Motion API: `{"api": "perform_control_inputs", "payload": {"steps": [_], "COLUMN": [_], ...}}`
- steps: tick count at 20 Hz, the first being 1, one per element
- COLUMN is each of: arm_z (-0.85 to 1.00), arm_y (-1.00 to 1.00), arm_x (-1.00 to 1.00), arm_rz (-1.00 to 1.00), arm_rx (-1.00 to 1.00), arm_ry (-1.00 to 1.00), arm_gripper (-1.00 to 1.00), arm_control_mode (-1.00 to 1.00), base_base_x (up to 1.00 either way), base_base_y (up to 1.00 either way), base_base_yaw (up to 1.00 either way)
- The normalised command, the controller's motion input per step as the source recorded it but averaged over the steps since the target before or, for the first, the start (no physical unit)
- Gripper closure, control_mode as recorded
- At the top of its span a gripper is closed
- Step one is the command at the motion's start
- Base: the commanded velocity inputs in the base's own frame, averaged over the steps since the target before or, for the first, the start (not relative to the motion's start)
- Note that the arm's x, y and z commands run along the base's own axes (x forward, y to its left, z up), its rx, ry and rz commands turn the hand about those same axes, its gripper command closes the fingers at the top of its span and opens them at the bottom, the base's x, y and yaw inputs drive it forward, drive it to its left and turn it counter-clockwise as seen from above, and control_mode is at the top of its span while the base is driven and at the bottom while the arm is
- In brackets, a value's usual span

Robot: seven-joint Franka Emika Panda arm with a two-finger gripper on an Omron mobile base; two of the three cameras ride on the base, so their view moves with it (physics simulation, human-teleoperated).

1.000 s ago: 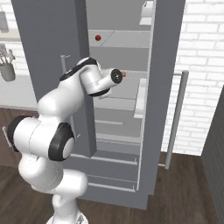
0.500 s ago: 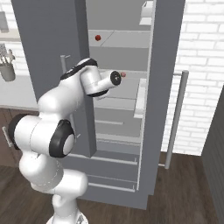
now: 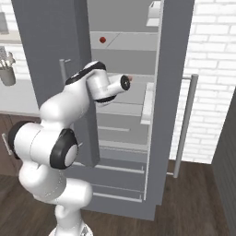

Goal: Take the strawberry from the fridge and place it on top of the pancake, located on the dining counter.

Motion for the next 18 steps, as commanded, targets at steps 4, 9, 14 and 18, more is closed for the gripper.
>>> {"api": "perform_control_inputs", "payload": {"steps": [4,9,14,18], "arm_z": [0.0,0.0,0.0,0.0], "arm_y": [0.55,0.68,0.84,0.88], "arm_x": [-0.56,-0.66,-0.71,-0.72], "arm_rz": [0.13,0.11,0.06,0.04], "arm_rx": [0.0,0.0,0.0,0.0], "arm_ry": [0.11,0.06,0.0,-0.01], "arm_gripper": [-1.0,-1.0,-1.0,-1.0], "arm_control_mode": [-1.0,-1.0,-1.0,-1.0], "base_base_x": [0.0,0.0,0.0,0.0], "base_base_y": [0.0,0.0,0.0,0.0], "base_base_yaw": [0.0,0.0,0.0,0.0]}}
